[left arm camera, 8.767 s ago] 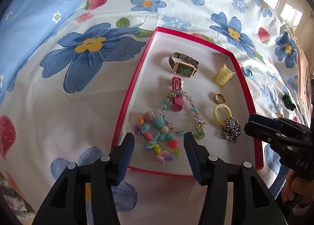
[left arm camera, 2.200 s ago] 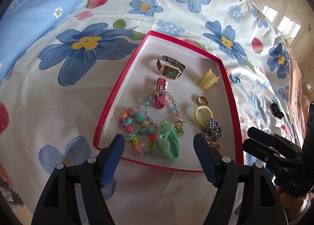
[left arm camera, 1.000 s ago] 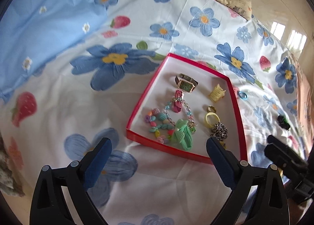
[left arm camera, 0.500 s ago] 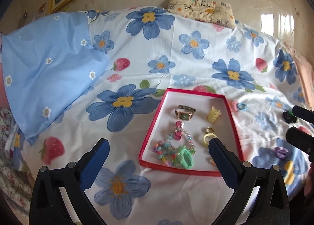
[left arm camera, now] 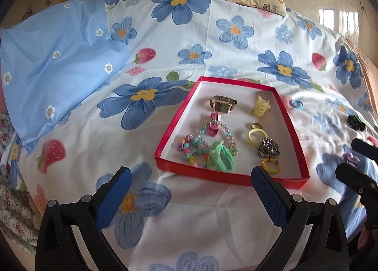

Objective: Organize jewelry

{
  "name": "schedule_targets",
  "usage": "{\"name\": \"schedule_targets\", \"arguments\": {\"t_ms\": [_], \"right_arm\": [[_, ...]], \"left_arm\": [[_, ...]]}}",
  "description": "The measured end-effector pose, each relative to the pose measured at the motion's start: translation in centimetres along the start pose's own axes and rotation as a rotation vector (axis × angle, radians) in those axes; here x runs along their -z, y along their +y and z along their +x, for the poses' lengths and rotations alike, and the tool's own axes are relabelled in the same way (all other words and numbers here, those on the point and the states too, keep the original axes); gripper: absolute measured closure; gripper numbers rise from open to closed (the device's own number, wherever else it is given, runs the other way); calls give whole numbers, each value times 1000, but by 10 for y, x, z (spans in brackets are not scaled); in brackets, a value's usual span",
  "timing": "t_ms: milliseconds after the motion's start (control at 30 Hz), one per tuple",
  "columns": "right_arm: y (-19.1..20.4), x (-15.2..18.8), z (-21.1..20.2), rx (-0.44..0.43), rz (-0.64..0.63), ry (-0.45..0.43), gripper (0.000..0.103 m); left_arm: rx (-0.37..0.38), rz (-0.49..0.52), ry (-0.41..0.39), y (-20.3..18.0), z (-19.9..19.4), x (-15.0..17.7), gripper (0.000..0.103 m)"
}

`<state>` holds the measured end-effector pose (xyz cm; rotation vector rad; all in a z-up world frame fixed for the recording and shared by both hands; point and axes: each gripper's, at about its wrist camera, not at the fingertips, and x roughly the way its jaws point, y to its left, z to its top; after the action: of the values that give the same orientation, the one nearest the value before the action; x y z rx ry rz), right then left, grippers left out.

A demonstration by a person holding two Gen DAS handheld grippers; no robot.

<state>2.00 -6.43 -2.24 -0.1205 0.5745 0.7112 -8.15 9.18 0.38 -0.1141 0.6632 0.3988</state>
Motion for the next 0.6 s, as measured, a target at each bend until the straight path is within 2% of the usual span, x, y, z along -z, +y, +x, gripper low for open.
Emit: {"name": "schedule_targets", "arguments": {"t_ms": [333, 600], "right_arm": [[-5, 7, 1, 14, 18, -1, 0], [-5, 5, -6, 26, 28, -36, 0]], "left_arm": [[-23, 24, -19, -6, -10, 8, 1], [-25, 45, -50, -11, -24, 10, 1]]}}
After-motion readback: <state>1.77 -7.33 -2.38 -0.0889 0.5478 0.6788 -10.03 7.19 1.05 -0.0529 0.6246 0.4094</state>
